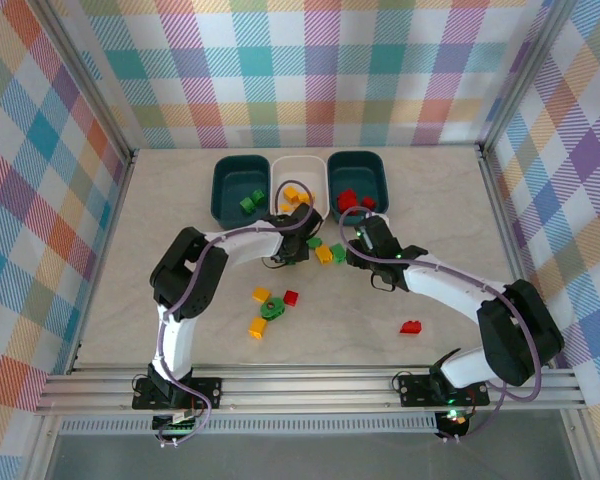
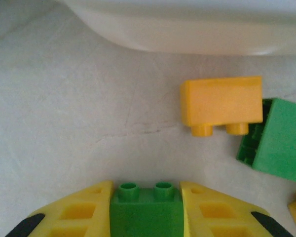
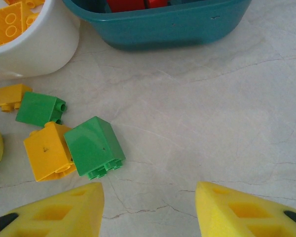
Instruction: Sort the legos into containers by color
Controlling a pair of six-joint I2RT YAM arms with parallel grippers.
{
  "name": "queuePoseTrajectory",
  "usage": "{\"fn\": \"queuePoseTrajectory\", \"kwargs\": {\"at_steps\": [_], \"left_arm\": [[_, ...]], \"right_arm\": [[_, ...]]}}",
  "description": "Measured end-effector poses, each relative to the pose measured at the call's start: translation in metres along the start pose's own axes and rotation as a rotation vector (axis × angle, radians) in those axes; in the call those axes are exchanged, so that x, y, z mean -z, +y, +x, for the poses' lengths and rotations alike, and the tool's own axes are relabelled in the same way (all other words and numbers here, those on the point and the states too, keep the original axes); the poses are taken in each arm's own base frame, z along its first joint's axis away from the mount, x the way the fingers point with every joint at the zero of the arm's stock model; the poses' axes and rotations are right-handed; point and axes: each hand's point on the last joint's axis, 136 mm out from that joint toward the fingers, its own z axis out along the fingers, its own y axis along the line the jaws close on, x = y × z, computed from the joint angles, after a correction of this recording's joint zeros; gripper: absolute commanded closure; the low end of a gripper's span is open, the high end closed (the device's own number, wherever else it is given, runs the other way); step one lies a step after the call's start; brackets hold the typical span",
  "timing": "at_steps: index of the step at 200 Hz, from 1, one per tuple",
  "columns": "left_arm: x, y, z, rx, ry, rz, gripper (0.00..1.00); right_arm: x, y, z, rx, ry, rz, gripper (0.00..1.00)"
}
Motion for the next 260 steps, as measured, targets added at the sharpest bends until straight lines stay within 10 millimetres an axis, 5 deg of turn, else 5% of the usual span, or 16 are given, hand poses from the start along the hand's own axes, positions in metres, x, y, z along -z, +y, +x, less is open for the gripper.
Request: {"fn": "queuePoseTrajectory", "kwargs": {"at_steps": [20, 47, 68, 88, 119, 139, 172, 260], "left_arm": [[0.016, 0.002, -0.003, -0.002, -0.010, 0.017, 0.76], [0.060, 0.004, -0.033, 0.013, -0.087, 0.074, 0.76], [0.095, 0.015, -0.084, 0.075, -0.180, 0.109, 0.75], [0.110, 0.053, -0.149, 0.195, -0.257, 0.101, 0.75], [0.083, 0.110, -0.213, 0.331, -0.272, 0.060, 0.73], [0.046, 0.128, -0.218, 0.357, -0.204, 0.032, 0.70], [0.003, 0.124, -0.203, 0.332, -0.084, 0.036, 0.67], [0.000, 0.114, -0.201, 0.321, -0.035, 0.077, 0.65]], "right_arm": [[0.000, 0.000, 0.000, -0.001, -0.002, -0.001, 0.49], [-0.001, 0.002, 0.001, -0.001, 0.002, -0.012, 0.49], [-0.001, 0.004, 0.001, -0.003, 0.002, -0.022, 0.49], [0.000, 0.005, 0.001, -0.003, 0.005, -0.032, 0.49], [0.000, 0.009, 0.002, -0.007, 0.013, -0.054, 0.48], [0.000, 0.013, 0.004, -0.007, 0.025, -0.076, 0.48], [0.002, 0.018, 0.006, -0.008, 0.038, -0.107, 0.47], [0.015, 0.022, -0.001, -0.016, 0.009, -0.141, 0.46]]}}
